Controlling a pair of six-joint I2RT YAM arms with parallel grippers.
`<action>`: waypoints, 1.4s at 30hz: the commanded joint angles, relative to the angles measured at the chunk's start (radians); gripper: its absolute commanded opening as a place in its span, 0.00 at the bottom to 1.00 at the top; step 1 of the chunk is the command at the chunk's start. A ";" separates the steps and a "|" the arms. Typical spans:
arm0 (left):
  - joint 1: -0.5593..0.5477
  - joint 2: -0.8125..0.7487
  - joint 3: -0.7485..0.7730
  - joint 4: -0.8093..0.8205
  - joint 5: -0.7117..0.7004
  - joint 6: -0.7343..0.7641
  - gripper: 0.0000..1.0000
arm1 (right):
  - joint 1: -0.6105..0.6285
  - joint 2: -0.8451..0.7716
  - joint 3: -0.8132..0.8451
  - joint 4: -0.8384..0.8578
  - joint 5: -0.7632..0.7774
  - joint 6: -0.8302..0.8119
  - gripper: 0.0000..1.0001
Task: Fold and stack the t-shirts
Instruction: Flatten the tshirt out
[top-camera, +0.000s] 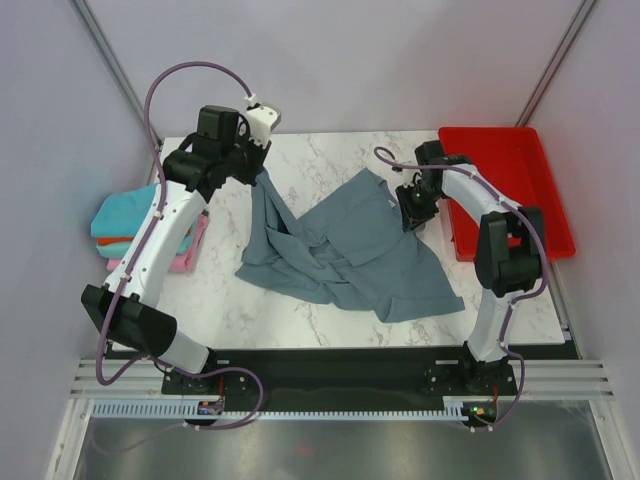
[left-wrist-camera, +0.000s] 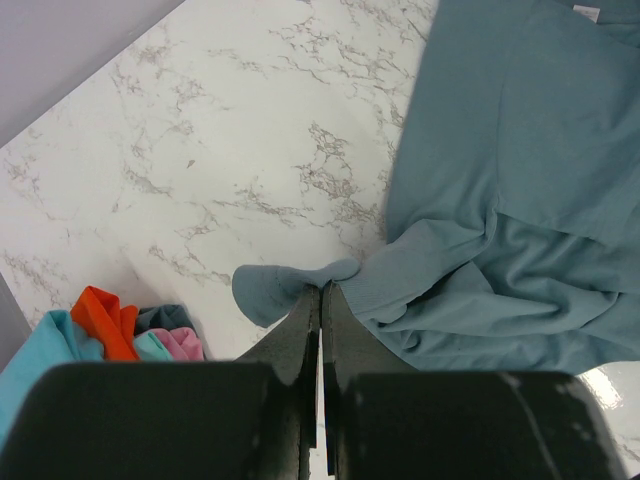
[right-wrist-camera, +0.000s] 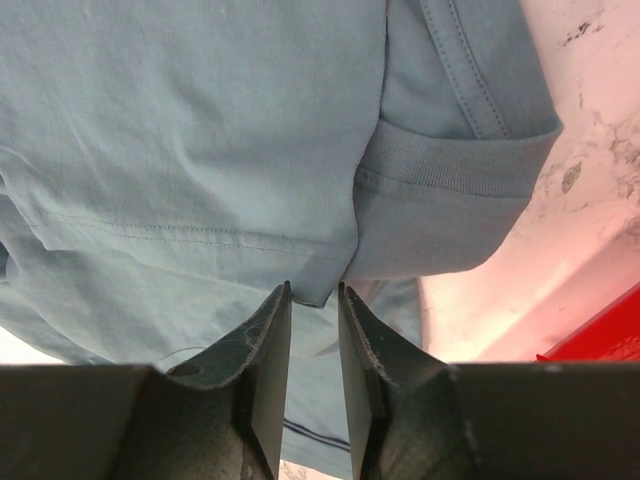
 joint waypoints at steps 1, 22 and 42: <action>0.002 -0.014 0.010 0.038 -0.006 -0.023 0.02 | -0.002 0.013 0.055 0.020 -0.009 0.014 0.32; 0.006 -0.054 0.030 0.057 -0.078 -0.054 0.02 | -0.002 -0.220 0.242 0.107 0.040 -0.012 0.00; 0.006 -0.275 0.261 0.134 -0.127 0.104 0.02 | -0.002 -0.668 0.519 0.181 0.166 0.006 0.00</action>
